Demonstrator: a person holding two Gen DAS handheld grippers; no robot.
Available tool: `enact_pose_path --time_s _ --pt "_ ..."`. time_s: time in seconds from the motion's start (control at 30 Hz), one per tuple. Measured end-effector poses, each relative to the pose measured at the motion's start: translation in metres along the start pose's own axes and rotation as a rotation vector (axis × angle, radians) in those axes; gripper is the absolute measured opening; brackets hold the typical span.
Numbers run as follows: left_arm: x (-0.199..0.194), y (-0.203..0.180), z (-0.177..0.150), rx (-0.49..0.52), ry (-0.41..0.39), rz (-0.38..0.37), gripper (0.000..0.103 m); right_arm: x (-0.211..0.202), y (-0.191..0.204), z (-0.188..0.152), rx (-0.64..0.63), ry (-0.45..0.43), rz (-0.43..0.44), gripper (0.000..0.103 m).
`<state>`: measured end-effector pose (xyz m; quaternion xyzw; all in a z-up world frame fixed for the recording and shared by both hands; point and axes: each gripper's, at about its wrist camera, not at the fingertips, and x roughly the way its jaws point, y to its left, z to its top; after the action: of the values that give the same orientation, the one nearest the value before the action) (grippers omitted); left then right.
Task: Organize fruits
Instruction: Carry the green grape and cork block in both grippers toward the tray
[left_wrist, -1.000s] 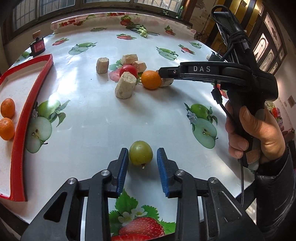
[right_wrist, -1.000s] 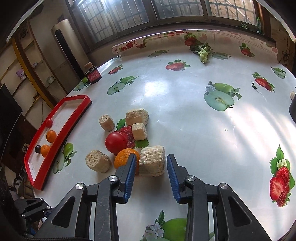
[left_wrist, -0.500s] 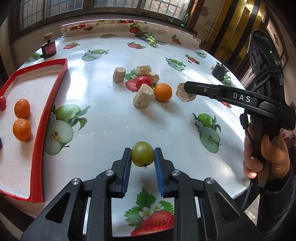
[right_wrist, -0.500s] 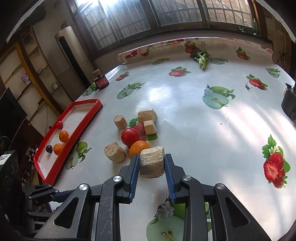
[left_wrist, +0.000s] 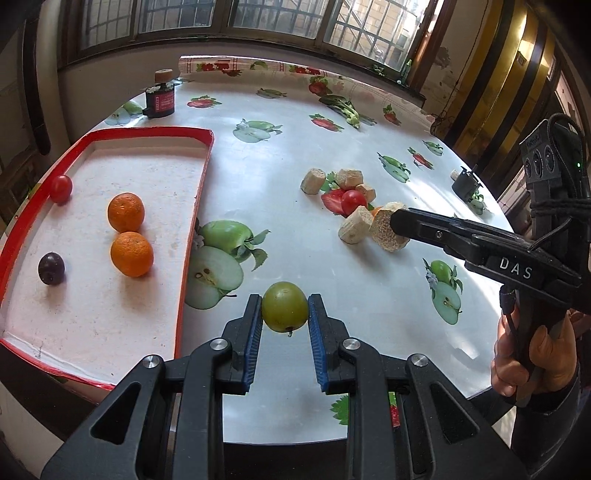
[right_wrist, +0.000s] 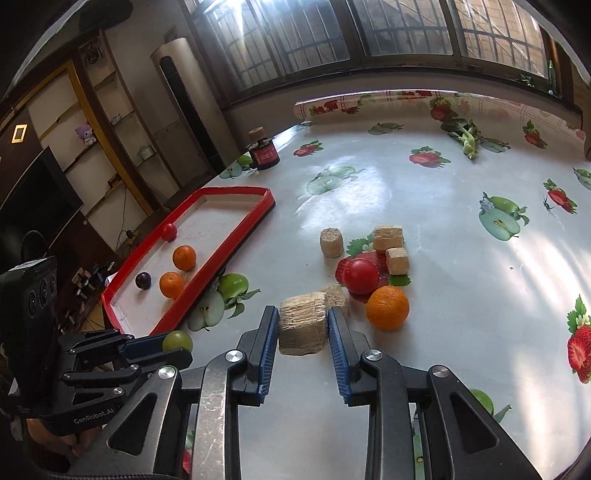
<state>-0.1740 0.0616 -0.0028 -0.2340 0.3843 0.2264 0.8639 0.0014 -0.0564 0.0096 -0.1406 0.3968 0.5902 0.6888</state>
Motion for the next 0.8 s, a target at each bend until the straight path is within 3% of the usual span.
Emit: enact_pose_path --time_s 0.8 --pt "-0.033 0.072 0.002 -0.122 -0.074 0.076 0.022 0.038 0.081 0.018 -0.136 0.048 0.096 0.028"
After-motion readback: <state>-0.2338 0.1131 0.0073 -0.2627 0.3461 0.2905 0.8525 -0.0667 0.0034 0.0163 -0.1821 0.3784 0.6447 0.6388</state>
